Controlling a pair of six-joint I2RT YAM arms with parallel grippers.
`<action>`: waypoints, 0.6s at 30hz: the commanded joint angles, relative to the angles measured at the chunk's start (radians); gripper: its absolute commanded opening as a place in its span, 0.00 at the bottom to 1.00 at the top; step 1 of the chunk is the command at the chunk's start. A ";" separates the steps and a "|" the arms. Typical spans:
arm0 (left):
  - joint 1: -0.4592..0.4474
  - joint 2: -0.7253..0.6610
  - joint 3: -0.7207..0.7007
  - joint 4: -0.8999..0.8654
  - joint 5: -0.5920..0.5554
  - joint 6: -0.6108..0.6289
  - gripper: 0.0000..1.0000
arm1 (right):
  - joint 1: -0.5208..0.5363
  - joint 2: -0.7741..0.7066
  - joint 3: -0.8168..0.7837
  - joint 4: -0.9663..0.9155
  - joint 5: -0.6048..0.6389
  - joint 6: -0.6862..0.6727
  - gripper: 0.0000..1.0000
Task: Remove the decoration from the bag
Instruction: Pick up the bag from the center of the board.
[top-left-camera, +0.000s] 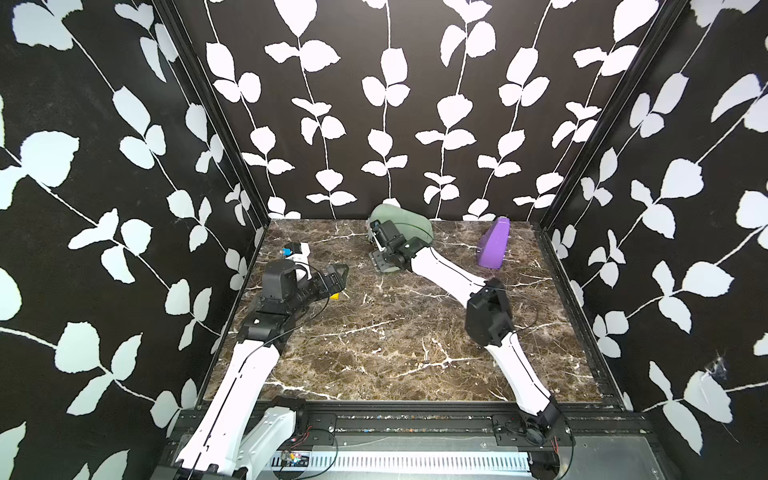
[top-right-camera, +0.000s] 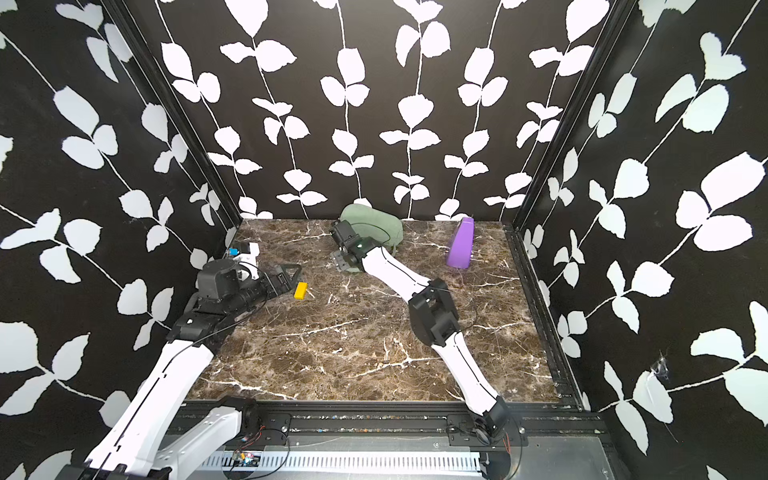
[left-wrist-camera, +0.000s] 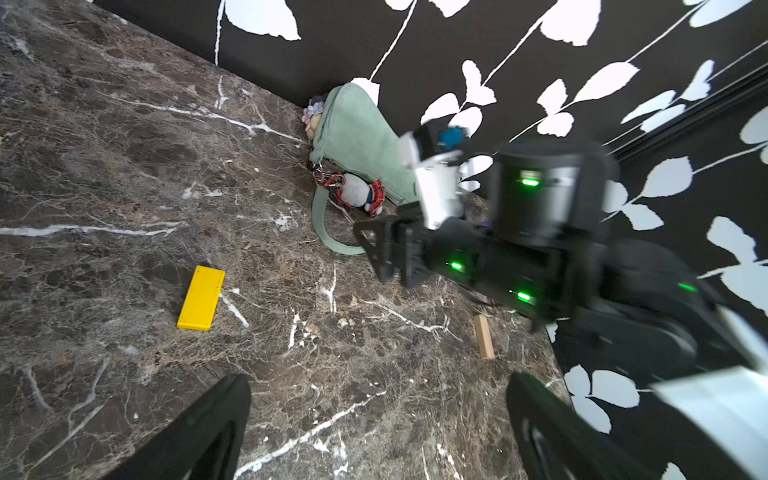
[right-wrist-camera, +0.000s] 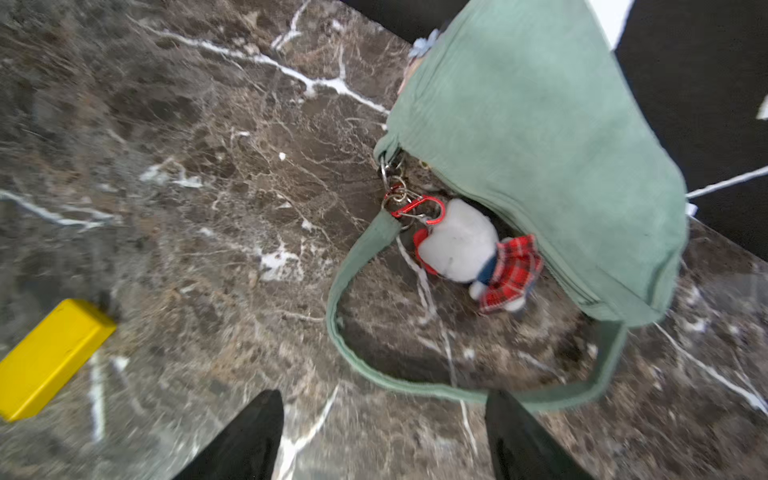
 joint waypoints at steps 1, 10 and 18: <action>-0.005 -0.033 0.001 -0.019 0.008 0.006 0.97 | 0.005 0.067 0.112 -0.114 -0.014 -0.013 0.74; -0.005 -0.017 -0.015 0.008 0.063 -0.009 0.95 | 0.005 0.087 0.037 -0.033 -0.094 0.034 0.69; -0.005 -0.039 -0.019 0.038 0.135 -0.012 0.94 | -0.001 0.155 0.105 -0.068 -0.089 0.004 0.69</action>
